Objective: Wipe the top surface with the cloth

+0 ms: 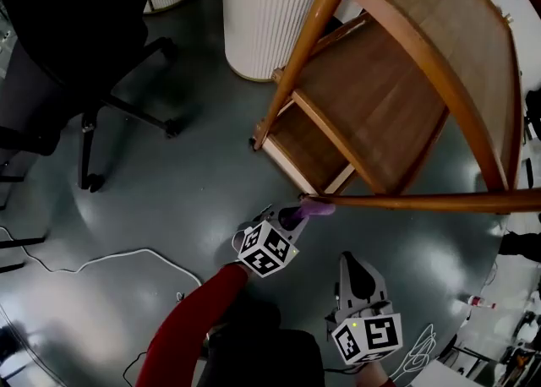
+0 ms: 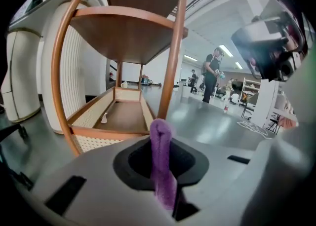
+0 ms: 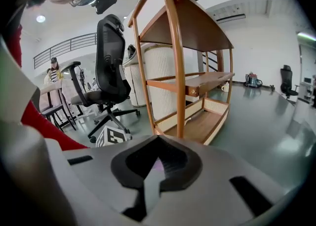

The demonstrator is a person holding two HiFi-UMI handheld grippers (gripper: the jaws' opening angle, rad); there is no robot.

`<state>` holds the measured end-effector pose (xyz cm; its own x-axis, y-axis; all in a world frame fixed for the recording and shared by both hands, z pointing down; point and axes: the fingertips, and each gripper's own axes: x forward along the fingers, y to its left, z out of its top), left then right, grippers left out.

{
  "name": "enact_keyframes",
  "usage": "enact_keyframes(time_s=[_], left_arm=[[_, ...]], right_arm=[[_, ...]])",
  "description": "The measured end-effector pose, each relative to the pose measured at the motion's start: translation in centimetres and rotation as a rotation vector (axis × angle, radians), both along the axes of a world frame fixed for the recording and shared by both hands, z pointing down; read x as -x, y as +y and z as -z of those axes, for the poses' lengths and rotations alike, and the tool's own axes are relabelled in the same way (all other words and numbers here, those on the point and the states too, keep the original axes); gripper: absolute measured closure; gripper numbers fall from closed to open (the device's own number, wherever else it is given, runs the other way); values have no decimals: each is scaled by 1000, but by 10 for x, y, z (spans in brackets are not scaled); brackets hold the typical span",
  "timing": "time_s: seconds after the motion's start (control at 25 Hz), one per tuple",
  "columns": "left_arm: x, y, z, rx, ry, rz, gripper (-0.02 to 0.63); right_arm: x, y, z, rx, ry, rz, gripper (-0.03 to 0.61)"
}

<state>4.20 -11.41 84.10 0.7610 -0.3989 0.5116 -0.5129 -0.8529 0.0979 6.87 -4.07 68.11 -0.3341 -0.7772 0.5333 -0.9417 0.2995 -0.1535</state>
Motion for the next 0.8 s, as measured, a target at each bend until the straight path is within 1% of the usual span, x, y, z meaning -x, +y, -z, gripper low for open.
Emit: enact_keyframes(time_s=[0.16,0.28,0.4,0.52,0.56,0.68,0.8], left_arm=[[19,-33,-18,12,2,80,565],[51,-76,-21,1,-13,198,565],[87,-122,-10,-44,-23,320,565],[126,-151,3,-78,-42,438,565],[137,-156,5,-82,-52,464,565],[156,-159,7,-92,-87,491,565],[168,-157,5,-85,-92,518,565]], right_arm=[[-1,-10,-11,-8,8,7,575],[3,-19,-12,-19,17,36,575],[6,-25,-14,-25,18,48,575],[11,-27,-16,-21,1,41,575],[13,-27,-16,-19,-3,41,575],[18,-27,-15,-21,1,54,575],[23,-29,-13,-25,4,61,575]])
